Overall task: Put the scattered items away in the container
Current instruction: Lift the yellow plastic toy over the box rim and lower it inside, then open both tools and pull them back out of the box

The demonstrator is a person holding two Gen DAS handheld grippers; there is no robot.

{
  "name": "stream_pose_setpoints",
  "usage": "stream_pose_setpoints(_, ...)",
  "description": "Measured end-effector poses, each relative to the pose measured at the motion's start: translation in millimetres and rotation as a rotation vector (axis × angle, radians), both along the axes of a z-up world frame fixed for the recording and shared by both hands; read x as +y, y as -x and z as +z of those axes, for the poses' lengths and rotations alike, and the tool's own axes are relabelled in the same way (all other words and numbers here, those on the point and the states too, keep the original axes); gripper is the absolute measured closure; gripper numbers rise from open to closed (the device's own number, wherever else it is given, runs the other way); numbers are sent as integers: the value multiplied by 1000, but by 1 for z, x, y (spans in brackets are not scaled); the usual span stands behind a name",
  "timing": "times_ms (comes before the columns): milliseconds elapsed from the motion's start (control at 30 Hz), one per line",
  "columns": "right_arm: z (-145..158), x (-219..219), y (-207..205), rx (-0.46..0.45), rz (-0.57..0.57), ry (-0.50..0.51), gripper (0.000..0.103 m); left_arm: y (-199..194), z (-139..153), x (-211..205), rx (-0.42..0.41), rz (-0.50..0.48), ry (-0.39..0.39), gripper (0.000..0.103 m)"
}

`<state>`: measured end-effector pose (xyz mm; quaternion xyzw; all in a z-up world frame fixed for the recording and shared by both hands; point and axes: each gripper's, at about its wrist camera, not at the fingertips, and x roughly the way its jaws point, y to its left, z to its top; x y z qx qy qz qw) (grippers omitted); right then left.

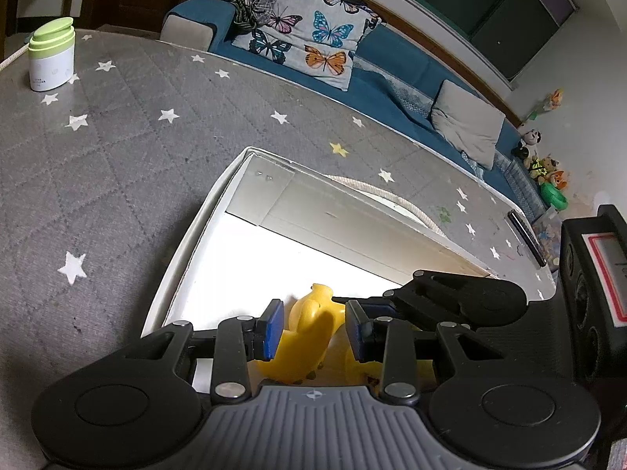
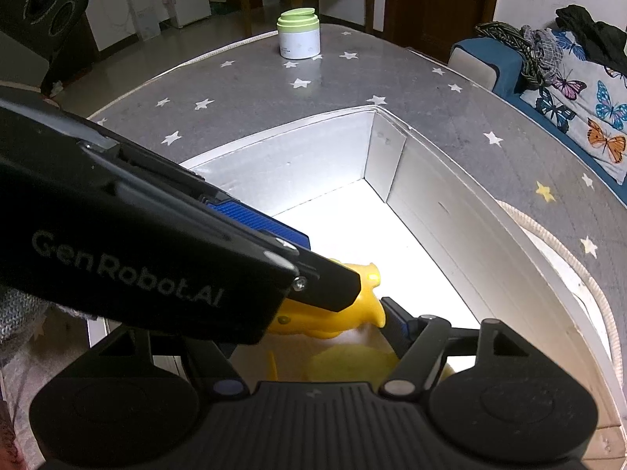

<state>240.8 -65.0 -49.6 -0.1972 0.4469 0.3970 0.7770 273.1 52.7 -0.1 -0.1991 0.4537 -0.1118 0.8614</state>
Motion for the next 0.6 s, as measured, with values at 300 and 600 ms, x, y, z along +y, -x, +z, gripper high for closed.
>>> stream_pose_setpoints(300,3,-2,2,-13,-11,2,23,4,4,2,-12,5,2,67)
stream_pose_setpoints(600,16,-8,10,-48,-42,-20,19,16,15,6,-50,19,-10,67)
